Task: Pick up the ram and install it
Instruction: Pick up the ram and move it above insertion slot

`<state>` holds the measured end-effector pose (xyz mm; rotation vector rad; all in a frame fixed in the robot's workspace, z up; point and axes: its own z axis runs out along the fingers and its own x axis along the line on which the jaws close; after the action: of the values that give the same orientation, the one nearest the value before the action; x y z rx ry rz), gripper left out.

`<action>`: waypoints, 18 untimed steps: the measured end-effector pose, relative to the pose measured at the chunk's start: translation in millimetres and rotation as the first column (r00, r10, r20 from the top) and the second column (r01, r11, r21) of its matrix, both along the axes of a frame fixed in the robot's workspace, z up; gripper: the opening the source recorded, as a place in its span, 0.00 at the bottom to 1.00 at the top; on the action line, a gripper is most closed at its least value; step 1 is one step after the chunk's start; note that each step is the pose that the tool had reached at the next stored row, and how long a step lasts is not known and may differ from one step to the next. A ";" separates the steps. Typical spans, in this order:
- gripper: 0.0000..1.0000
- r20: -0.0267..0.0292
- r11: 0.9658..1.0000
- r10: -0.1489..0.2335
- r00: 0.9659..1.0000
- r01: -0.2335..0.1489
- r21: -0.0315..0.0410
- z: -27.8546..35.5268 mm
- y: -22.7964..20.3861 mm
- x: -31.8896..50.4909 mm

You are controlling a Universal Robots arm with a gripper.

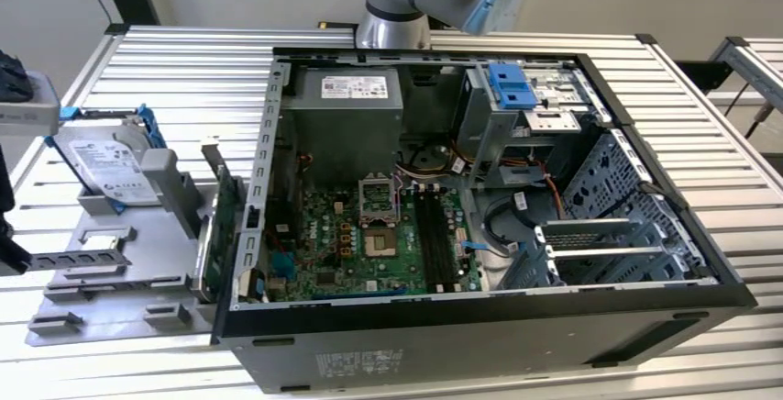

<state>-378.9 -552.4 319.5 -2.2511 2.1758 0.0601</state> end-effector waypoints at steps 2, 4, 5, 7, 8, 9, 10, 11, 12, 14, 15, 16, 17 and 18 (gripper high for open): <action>0.00 0.000 1.000 0.000 1.000 0.000 -0.001 6.4 0.0 0.0; 0.00 0.000 1.000 0.000 1.000 0.000 -0.001 13.4 0.0 0.0; 0.00 0.000 1.000 0.000 1.000 0.000 -0.001 17.0 0.0 0.0; 0.00 0.000 1.000 0.000 1.000 0.000 -0.001 23.2 0.0 0.0; 0.00 0.000 1.000 0.000 1.000 0.000 -0.001 25.6 0.0 0.0; 0.00 0.000 1.000 0.000 1.000 0.000 -0.001 27.7 0.0 0.0; 0.00 0.000 1.000 0.000 1.000 0.000 -0.002 29.9 0.1 0.0; 0.00 0.000 1.000 0.000 1.000 0.000 -0.002 32.3 0.1 0.0; 0.00 0.000 1.000 0.000 1.000 0.000 -0.002 34.2 0.2 0.0; 0.00 0.000 1.000 0.000 1.000 0.000 -0.003 37.7 0.4 0.0; 0.00 0.000 1.000 0.000 1.000 0.000 -0.003 39.5 0.6 0.0; 0.00 0.000 1.000 0.000 1.000 0.000 -0.003 41.4 0.8 0.0; 0.00 0.000 1.000 0.000 1.000 0.000 -0.003 43.2 1.0 0.0; 0.00 0.000 1.000 0.000 1.000 0.000 -0.003 45.0 1.3 0.0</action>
<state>-378.9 -551.1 364.5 -2.2528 2.1775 0.0566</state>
